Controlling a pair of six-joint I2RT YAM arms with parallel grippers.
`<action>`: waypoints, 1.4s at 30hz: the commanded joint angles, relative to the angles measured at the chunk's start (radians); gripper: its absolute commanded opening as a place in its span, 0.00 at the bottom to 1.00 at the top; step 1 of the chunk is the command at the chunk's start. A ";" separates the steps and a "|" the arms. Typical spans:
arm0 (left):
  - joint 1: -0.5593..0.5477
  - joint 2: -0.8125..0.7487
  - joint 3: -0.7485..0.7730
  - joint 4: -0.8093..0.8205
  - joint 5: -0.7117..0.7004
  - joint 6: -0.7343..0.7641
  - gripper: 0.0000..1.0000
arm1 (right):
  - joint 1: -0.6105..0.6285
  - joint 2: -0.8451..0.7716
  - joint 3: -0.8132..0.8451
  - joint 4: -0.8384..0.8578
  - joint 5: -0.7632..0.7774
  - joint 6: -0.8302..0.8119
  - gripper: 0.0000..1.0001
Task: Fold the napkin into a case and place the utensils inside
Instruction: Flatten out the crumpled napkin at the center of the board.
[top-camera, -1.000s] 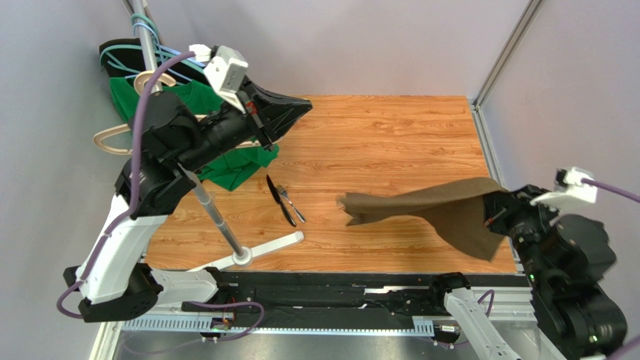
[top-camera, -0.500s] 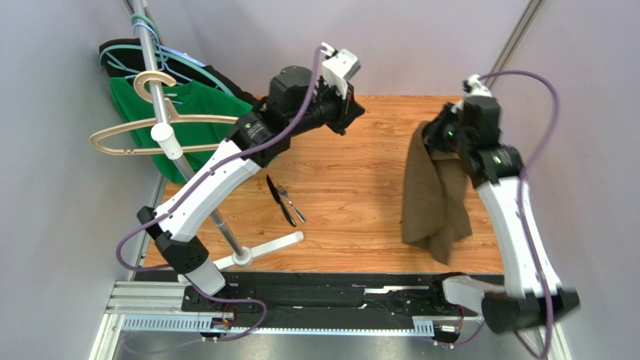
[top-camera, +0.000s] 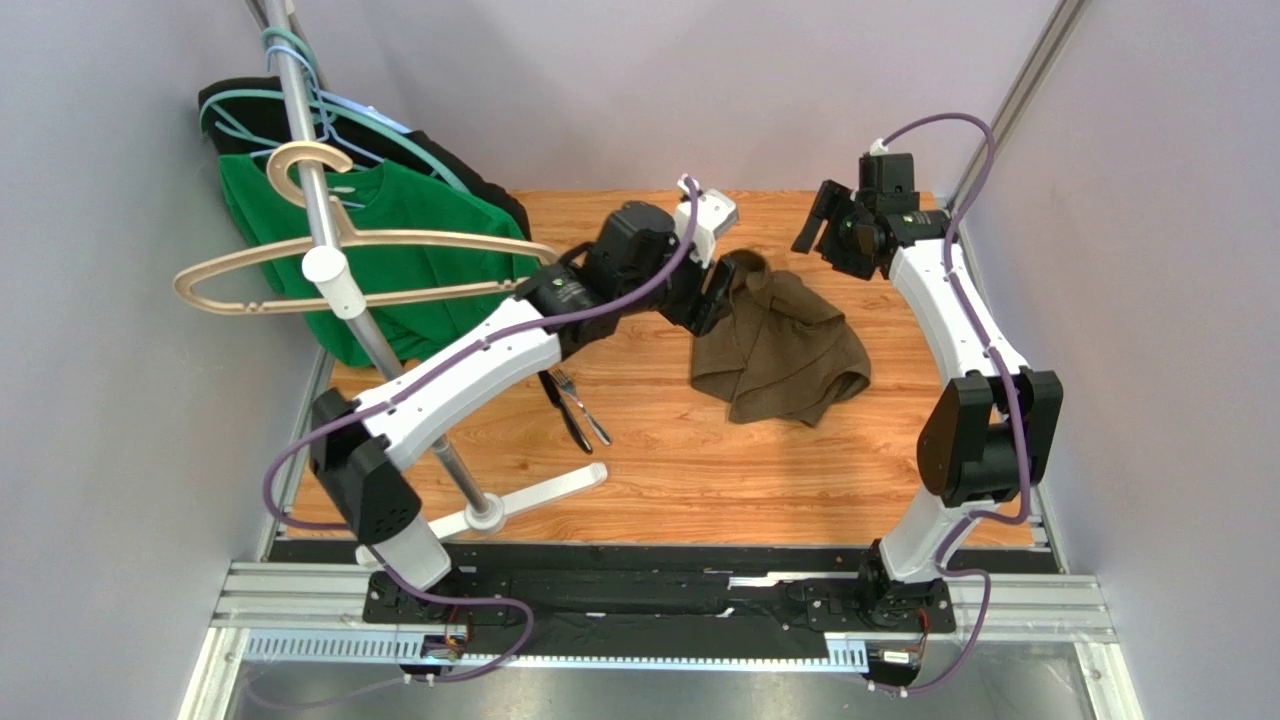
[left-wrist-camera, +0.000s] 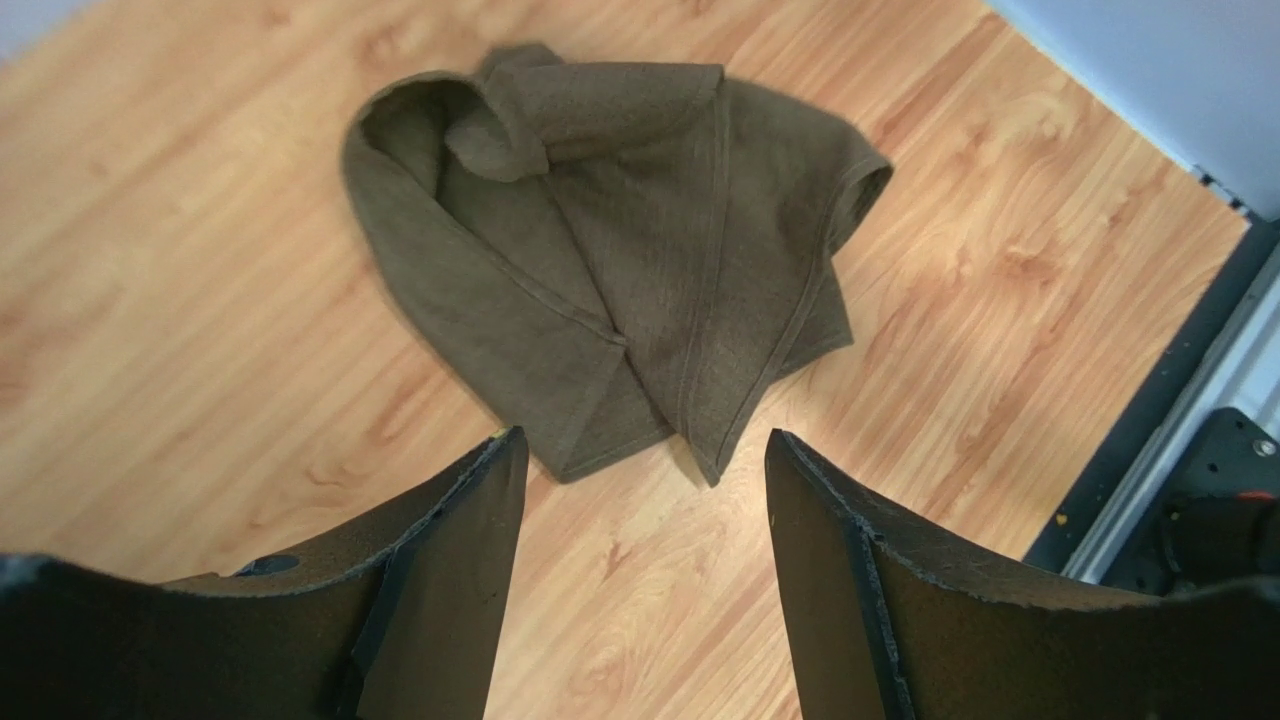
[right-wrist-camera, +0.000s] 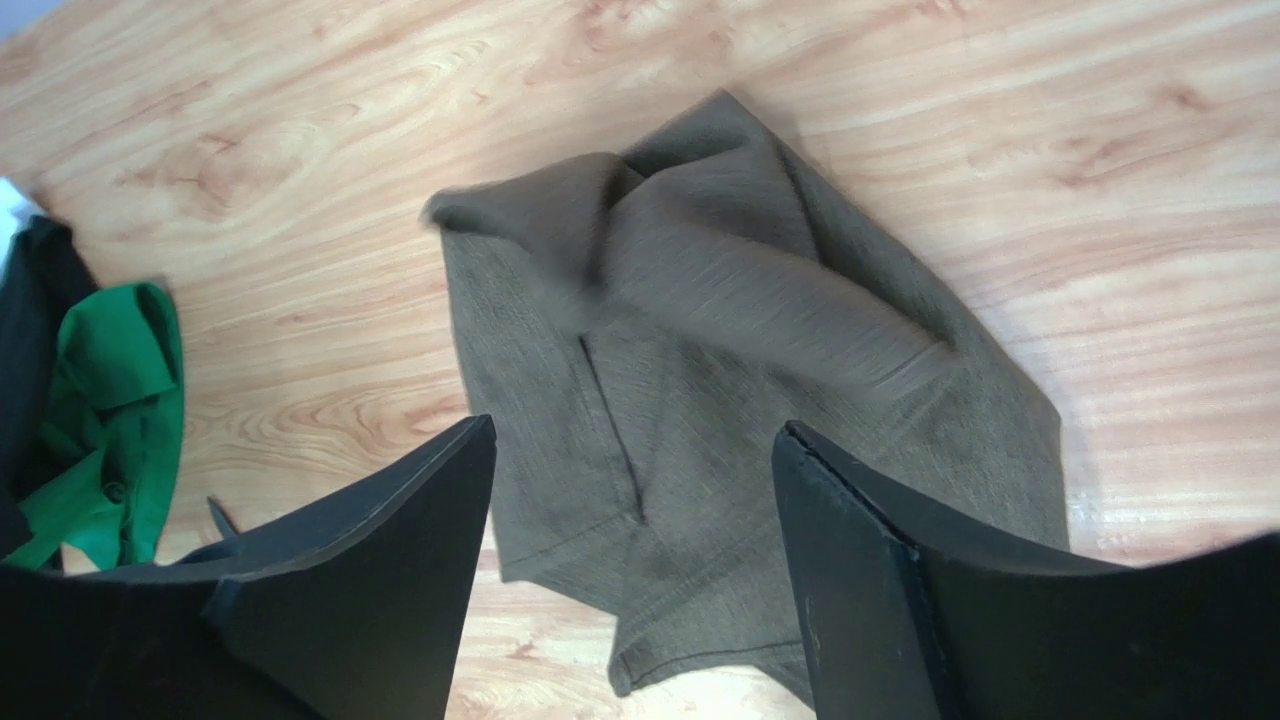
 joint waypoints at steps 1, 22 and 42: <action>0.000 0.094 -0.089 0.151 -0.013 -0.081 0.68 | -0.003 -0.082 -0.136 0.019 -0.022 -0.002 0.72; 0.048 0.487 -0.020 0.124 -0.083 -0.200 0.76 | 0.115 -0.085 -0.719 0.446 -0.260 0.285 0.56; 0.056 0.576 0.118 0.042 -0.227 -0.148 0.05 | 0.144 -0.016 -0.599 0.459 -0.257 0.334 0.42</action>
